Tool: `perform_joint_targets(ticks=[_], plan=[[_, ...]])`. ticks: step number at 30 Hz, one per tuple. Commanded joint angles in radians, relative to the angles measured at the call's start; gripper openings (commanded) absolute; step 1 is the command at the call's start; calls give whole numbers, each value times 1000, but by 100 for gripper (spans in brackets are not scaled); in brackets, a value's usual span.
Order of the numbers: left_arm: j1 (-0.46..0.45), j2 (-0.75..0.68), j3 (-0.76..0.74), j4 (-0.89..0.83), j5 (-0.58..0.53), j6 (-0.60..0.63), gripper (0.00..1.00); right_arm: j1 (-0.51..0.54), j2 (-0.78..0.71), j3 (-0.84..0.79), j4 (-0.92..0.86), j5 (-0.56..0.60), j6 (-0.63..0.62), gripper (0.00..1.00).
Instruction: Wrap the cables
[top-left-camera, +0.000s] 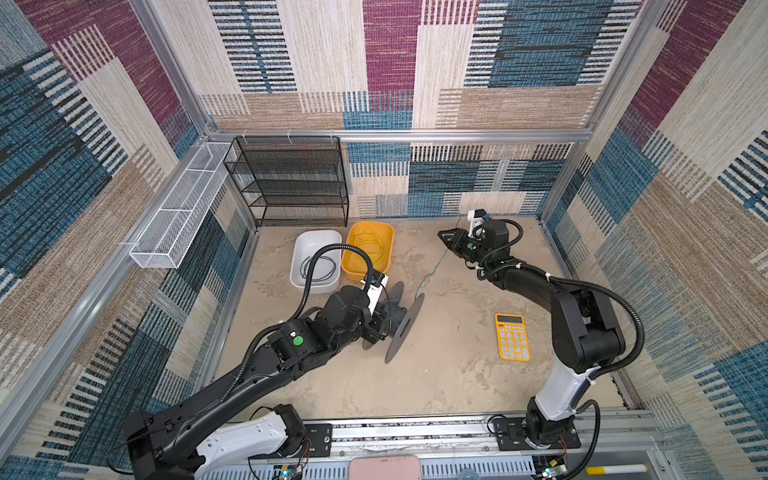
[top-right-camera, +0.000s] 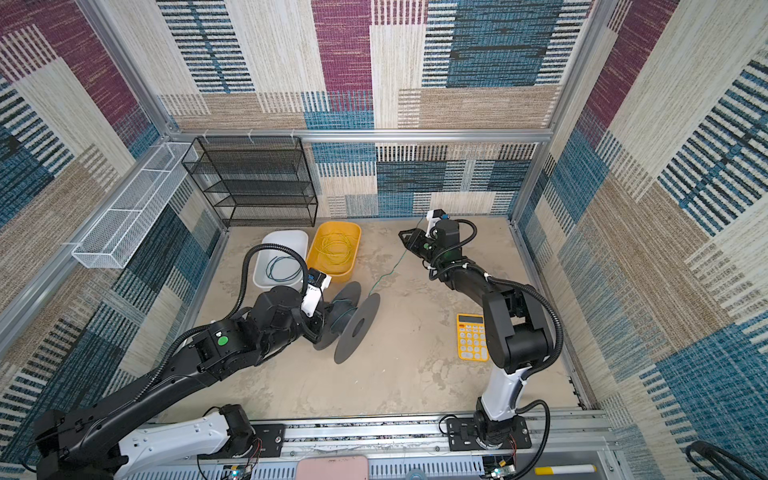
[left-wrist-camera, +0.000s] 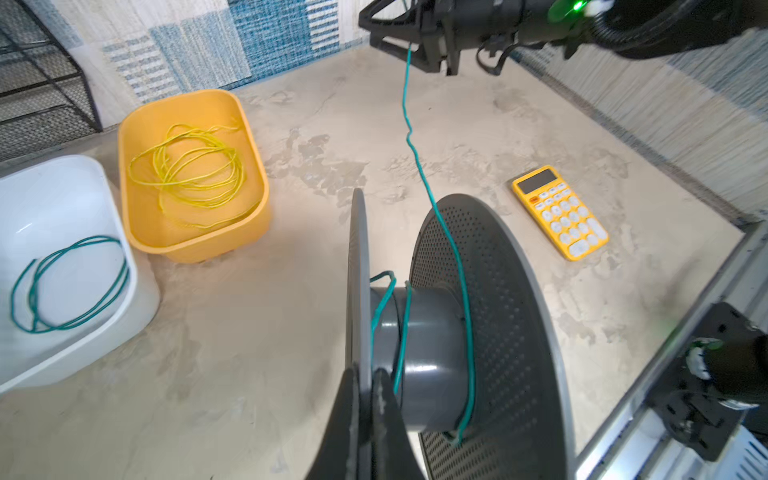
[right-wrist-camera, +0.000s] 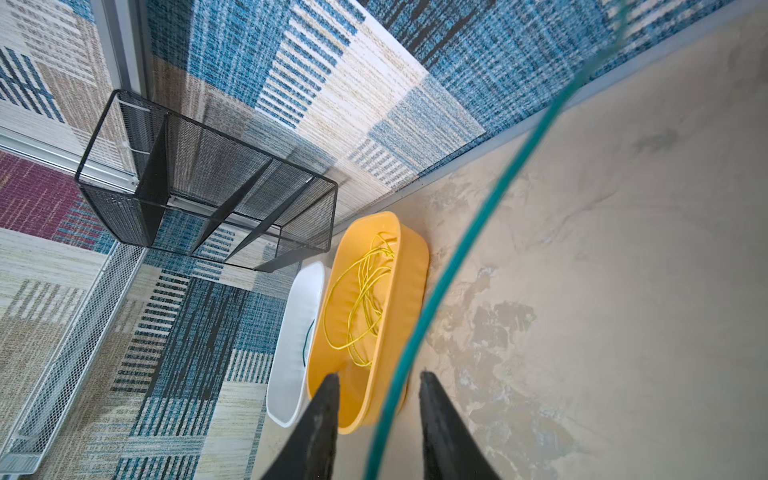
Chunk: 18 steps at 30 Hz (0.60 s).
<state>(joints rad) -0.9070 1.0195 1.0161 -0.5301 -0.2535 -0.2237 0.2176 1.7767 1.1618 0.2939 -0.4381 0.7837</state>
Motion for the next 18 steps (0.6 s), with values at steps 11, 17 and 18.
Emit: perform_joint_targets(ticks=[11,17,18], plan=[[8,-29,110,-63,-137,58,0,-117,-94,-39,-132,-32,-4,80],[11,-30,125,-90,-131,75,0,-180,-158,-101,-98,-96,-23,88],[12,-27,123,-92,-126,76,0,-186,-169,-92,-106,-108,-34,88]])
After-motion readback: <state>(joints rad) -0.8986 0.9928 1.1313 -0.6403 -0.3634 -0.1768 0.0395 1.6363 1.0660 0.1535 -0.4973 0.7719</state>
